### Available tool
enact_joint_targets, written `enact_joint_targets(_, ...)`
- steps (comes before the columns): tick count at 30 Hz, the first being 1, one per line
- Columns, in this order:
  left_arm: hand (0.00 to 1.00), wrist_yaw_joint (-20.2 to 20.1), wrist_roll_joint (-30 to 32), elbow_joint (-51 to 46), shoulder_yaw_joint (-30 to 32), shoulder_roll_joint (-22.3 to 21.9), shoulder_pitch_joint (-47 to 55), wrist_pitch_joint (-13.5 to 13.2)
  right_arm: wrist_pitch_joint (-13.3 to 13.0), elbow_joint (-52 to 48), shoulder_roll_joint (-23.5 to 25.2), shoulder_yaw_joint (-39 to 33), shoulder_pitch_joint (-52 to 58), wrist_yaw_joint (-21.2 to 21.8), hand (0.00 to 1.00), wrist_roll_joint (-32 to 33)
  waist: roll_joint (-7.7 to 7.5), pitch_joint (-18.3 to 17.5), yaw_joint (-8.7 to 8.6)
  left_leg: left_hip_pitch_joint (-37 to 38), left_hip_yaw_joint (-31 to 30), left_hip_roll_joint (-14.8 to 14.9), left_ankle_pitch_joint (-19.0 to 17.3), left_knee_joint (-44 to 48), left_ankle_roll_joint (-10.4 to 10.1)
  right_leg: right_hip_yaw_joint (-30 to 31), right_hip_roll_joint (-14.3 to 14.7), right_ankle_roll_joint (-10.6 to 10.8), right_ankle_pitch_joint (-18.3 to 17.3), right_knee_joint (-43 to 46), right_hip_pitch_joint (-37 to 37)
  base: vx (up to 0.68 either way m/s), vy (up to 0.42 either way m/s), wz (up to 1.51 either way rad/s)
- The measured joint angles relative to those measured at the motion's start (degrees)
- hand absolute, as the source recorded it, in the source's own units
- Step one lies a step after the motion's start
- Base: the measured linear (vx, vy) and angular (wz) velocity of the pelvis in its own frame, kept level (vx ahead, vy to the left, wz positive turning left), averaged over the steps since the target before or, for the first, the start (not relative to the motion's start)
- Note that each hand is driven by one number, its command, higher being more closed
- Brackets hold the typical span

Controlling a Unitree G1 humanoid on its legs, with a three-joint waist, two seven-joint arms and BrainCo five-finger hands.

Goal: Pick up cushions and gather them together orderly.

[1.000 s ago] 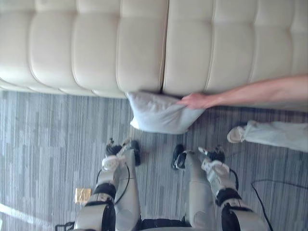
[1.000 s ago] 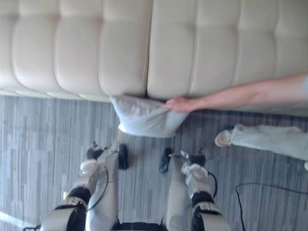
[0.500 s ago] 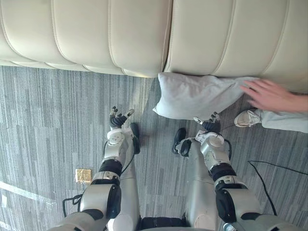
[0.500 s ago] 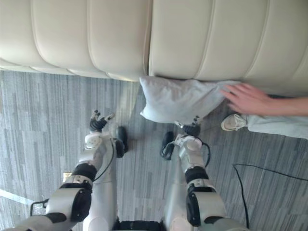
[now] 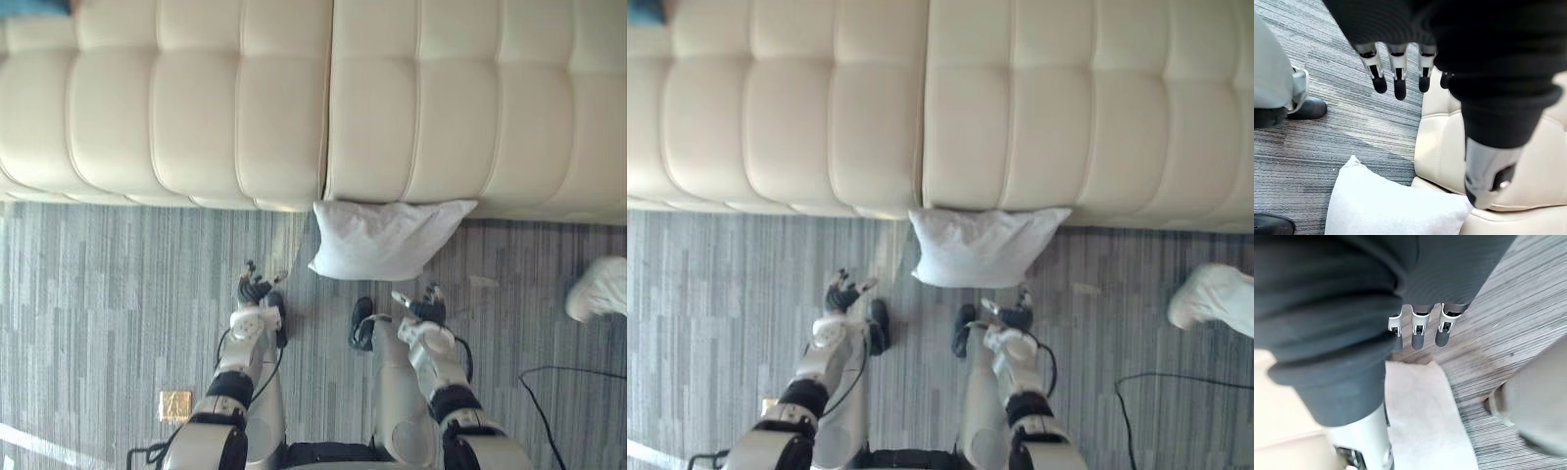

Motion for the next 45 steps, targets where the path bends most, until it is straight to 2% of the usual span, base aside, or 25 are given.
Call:
enact_joint_targets(1, 0.00, -0.23, 0.02, 0.20, 0.10, 0.01, 0.99, 0.00, 0.09, 0.08, 0.04, -0.17, 1.19, 0.33, 0.00, -0.02, 0.00, -1.00, 0.00, 0.99, 0.08, -0.03, 0.05, -0.73, -0.05, 0.03, 0.09, 0.08, 0.14, -0.81, 0.90, 0.14, 0.011, -0.11)
enact_joint_targets(3, 0.00, -1.12, 0.10, 3.42, 3.06, -0.51, 5.61, 0.15, 0.36, 2.50, 0.73, -1.48, 6.05, 1.71, 0.00, -0.08, 0.05, -7.23, 0.00, 5.09, 0.77, -0.04, 0.26, -3.89, -0.42, -0.38, 0.56, 0.34, 0.83, -5.11, 5.25, 0.15, 0.024, -0.09)
enact_joint_targets(6, 0.00, -2.23, 2.31, 7.44, 6.40, -1.23, 8.88, 0.28, 0.87, 5.29, 2.56, -4.94, 9.98, 3.12, 0.00, -0.11, 0.23, -12.68, -0.11, 9.78, 1.41, 0.21, 0.51, -7.83, -0.85, -0.66, 1.06, 0.68, 1.71, -9.81, 9.76, 0.11, 0.010, -0.06)
enact_joint_targets(9, 0.00, -2.77, 4.32, 9.99, 8.50, -1.68, 11.15, 0.33, 0.98, 7.01, 2.64, -6.70, 11.79, 4.21, 0.00, -0.13, 0.85, -16.05, -0.10, 13.27, 2.77, 0.28, 0.72, -10.86, -1.01, -0.27, 1.45, 1.15, 2.88, -13.82, 13.19, 0.13, 0.022, -0.16)
enact_joint_targets(14, 0.00, -4.05, 5.76, 12.13, 10.84, -1.74, 11.47, 0.49, 1.19, 8.78, 3.28, -8.96, 12.03, 5.50, 0.00, -1.18, 0.81, -17.89, 0.08, 17.04, 5.17, 0.54, 0.54, -12.51, -1.24, 1.54, 2.11, 1.36, 3.41, -15.17, 15.45, 0.09, 0.016, -0.25)
enact_joint_targets(18, 0.00, -4.30, 6.61, 12.18, 12.42, -1.58, 11.98, 0.68, 1.31, 8.92, 3.85, -9.25, 11.29, 6.04, 0.00, -2.42, 0.39, -17.70, 0.50, 21.81, 9.63, 2.27, -0.86, -12.07, -2.06, 1.11, 2.34, 1.37, 3.43, -5.57, 13.10, 0.00, -0.028, -0.52)
enact_joint_targets(20, 0.00, -4.39, 6.63, 12.23, 12.42, -1.55, 12.24, 0.77, 1.36, 8.89, 3.80, -9.23, 11.13, 6.26, 0.00, -2.86, 1.16, -17.48, 0.38, 22.86, 10.90, 3.91, -2.11, -11.33, -1.96, -0.59, 2.12, 1.48, 3.35, -2.02, 11.49, -0.08, -0.091, -0.41)
enact_joint_targets(21, 0.00, -4.60, 6.65, 12.19, 12.47, -1.52, 12.36, 0.76, 1.42, 8.76, 3.81, -9.29, 10.88, 6.28, 0.00, -3.44, 0.99, -17.67, 0.33, 23.09, 11.31, 4.54, -2.12, -11.41, -1.92, -1.99, 1.58, 0.27, 2.52, 0.33, 10.72, -0.12, -0.158, -0.27)
enact_joint_targets(22, 0.00, -4.84, 6.68, 12.21, 12.29, -1.49, 12.33, 0.79, 1.54, 8.82, 3.72, -9.39, 10.76, 6.29, 0.00, -3.81, 0.87, -17.74, 0.32, 23.16, 11.06, 4.94, -1.94, -11.72, -2.29, -4.52, -0.96, -0.89, 0.82, 4.06, 9.53, -0.06, -0.157, -0.11)
enact_joint_targets(24, 0.00, -4.82, 6.69, 12.24, 12.16, -1.31, 12.28, 0.74, 1.95, 9.40, 3.12, -9.48, 10.45, 6.30, 0.00, -4.51, 1.00, -17.83, 0.39, 24.50, 10.61, 6.18, -0.96, -13.40, -3.98, -4.68, -5.30, 0.07, 0.25, 5.04, 8.65, 0.04, -0.201, -0.07)
enact_joint_targets(25, 0.00, -4.80, 6.70, 12.30, 11.88, -1.11, 12.30, 0.71, 1.98, 9.72, 2.96, -9.46, 10.27, 6.30, 0.00, -4.55, 1.06, -17.88, 0.39, 24.72, 10.53, 6.64, -0.79, -13.81, -4.41, -4.06, -6.03, 0.18, 0.34, 4.10, 8.56, 0.12, -0.389, -0.11)
enact_joint_targets(26, 0.00, -4.77, 6.75, 13.09, 10.79, -0.29, 12.29, 0.61, 1.97, 11.04, 2.44, -9.38, 9.83, 6.32, 0.00, -4.56, 1.08, -17.95, 0.37, 24.76, 9.46, 7.74, -0.69, -14.35, -6.32, -1.97, -6.90, 0.62, 0.93, 0.45, 8.33, 0.13, -0.450, -0.08)
enact_joint_targets(27, 0.00, -4.78, 6.82, 14.04, 9.26, 1.15, 12.32, 0.62, 2.19, 13.01, 2.18, -9.38, 9.38, 6.29, 0.00, -4.56, 0.31, -18.42, 0.39, 24.56, 7.35, 7.66, -0.56, -15.58, -8.70, 0.62, -7.23, 1.09, 3.02, -4.99, 8.66, 0.14, -0.483, -0.07)
enact_joint_targets(28, 0.00, -4.77, 6.81, 14.44, 8.64, 2.06, 12.45, 0.62, 2.40, 14.18, 2.25, -9.35, 9.37, 6.30, 0.00, -4.56, -0.63, -18.93, 0.40, 24.58, 6.25, 7.23, -0.34, -16.29, -9.74, 1.33, -7.67, 1.44, 4.48, -7.90, 9.35, 0.16, -0.441, -0.07)
enact_joint_targets(29, 0.00, -4.76, 6.95, 15.87, 8.20, 2.38, 12.60, 1.04, 2.55, 15.98, 1.04, -9.60, 8.71, 6.39, 0.00, -4.41, 1.03, -19.35, 0.38, 25.29, 3.32, 8.94, -0.40, -17.58, -10.84, -0.37, -5.72, 5.17, 2.63, -6.40, 9.19, 0.15, -0.345, -0.06)
enact_joint_targets(30, 0.00, -4.77, 7.30, 16.67, 8.23, 1.43, 13.41, 1.21, 2.52, 16.15, -0.71, -9.48, 8.99, 6.26, 0.00, -4.56, 2.68, -20.10, 0.23, 25.73, 1.30, 10.26, 0.58, -19.09, -9.42, -1.11, -3.48, 4.37, 0.76, -5.53, 8.77, 0.33, -0.475, -0.03)
enact_joint_targets(31, 0.00, -4.73, 7.78, 16.54, 8.59, 0.67, 13.93, 1.25, 2.55, 16.30, -1.72, -9.45, 8.99, 6.07, 0.00, -4.58, 3.58, -20.59, 0.40, 25.00, 0.11, 11.84, 3.86, -18.17, -8.94, -1.56, -1.82, 2.86, -0.64, -3.44, 7.83, 0.24, -0.292, 0.08)
enact_joint_targets(32, 0.00, -4.71, 7.78, 16.33, 8.67, 0.56, 13.83, 1.27, 2.59, 16.33, -1.81, -9.36, 8.99, 6.09, 0.00, -4.59, 3.87, -20.67, 0.31, 23.42, -0.92, 12.63, 5.01, -15.77, -8.30, -1.94, -1.23, 2.42, -0.98, -3.05, 7.94, 0.34, -0.484, 0.29)
enact_joint_targets(34, 0.00, -4.65, 7.81, 14.30, 9.48, 0.16, 13.40, 1.31, 2.65, 16.34, -1.22, -8.70, 9.23, 6.01, 0.00, -4.46, 4.36, -19.77, -0.01, 12.95, -3.26, 17.02, 10.28, 1.97, 0.38, -6.73, 0.38, 0.43, -1.40, -4.60, 11.96, 0.26, -0.435, 0.43)
enact_joint_targets(36, 0.00, -4.58, 7.84, 13.74, 9.38, 0.37, 12.83, 1.34, 2.62, 15.89, -1.15, -8.33, 8.95, 5.72, 0.00, -4.30, 4.01, -18.97, 0.30, 10.63, -0.83, 16.83, 8.06, 8.61, 0.48, -7.96, 0.35, -0.43, -1.40, -6.27, 15.16, 0.16, -0.225, 0.21)
enact_joint_targets(37, 0.00, -4.09, 7.84, 13.09, 8.04, 0.06, 12.80, 1.29, 2.41, 15.46, -1.22, -8.32, 8.98, 5.66, 0.00, -4.27, 3.80, -18.85, 0.32, 10.51, 1.60, 14.92, 6.26, 10.08, -1.10, -8.51, 0.37, -0.85, -1.36, -8.60, 17.81, 0.20, -0.183, 0.12)
enact_joint_targets(39, 0.00, -3.77, 7.86, 13.04, 5.99, -0.12, 12.38, 1.26, 2.36, 15.25, -1.34, -8.40, 8.91, 5.63, 0.00, -4.24, 3.98, -18.76, 0.30, 10.41, 3.97, 11.01, 5.31, 7.71, -1.52, -9.84, 0.52, -0.96, -1.41, -10.29, 19.61, 0.15, -0.084, 0.14)
enact_joint_targets(40, 0.00, -3.86, 7.93, 13.17, 4.97, -0.49, 11.70, 1.32, 2.44, 15.23, -0.87, -9.13, 8.69, 5.63, 0.00, -4.24, 4.14, -18.70, 0.31, 10.49, 6.62, 8.84, 4.92, 4.01, -0.27, -10.74, 1.39, -0.96, -1.46, -11.34, 20.38, 0.13, 0.003, 0.24)
enact_joint_targets(42, 0.00, -3.87, 8.10, 13.24, 4.85, -0.70, 10.93, 1.36, 2.47, 14.63, -0.07, -9.62, 8.49, 5.57, 0.00, -4.01, 3.33, -18.29, 0.03, 11.52, 6.78, 7.81, 4.12, 0.08, -1.06, -11.46, 1.47, -0.89, -1.48, -11.76, 20.71, 0.14, 0.006, 0.35)
enact_joint_targets(45, 0.00, -4.27, 8.91, 13.24, 4.84, -0.51, 9.67, 1.43, 2.58, 14.21, 2.36, -11.11, 8.43, 5.61, 0.00, -3.80, 0.79, -16.73, -0.15, 15.44, 6.70, 5.10, 3.72, -10.64, -2.00, -13.39, 0.94, -0.06, -0.38, -14.00, 21.53, 0.07, 0.035, 0.38)
